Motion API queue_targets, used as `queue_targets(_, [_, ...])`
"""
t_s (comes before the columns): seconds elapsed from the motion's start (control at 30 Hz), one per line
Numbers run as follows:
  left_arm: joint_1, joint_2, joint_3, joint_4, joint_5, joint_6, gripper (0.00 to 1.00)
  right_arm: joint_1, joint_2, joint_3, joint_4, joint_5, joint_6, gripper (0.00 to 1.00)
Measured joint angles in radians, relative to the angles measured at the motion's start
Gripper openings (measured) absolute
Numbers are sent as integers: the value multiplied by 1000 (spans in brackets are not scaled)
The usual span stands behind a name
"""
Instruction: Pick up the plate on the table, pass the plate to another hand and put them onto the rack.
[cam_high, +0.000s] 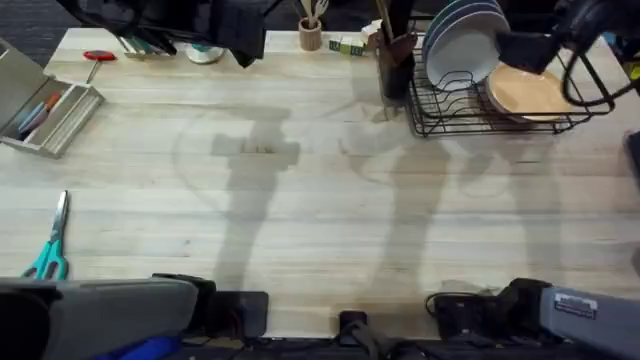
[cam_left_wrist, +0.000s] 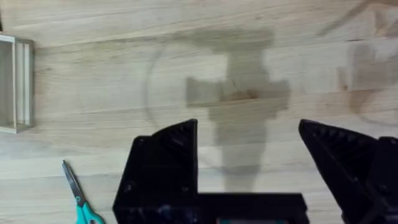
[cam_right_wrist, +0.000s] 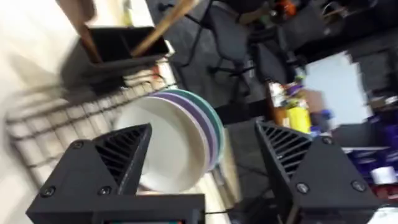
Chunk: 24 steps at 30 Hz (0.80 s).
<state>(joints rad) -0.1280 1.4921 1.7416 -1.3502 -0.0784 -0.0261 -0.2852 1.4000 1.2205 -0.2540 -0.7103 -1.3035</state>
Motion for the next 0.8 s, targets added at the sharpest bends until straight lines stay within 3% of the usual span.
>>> queue_targets(0.27, [0, 0, 0, 0, 0, 0, 994, 0, -132, 0, -185, -1, 213, 996])
queue_targets(0.8, [0, 0, 0, 0, 0, 0, 993, 0, -369, 0, -473, 31, 919, 996])
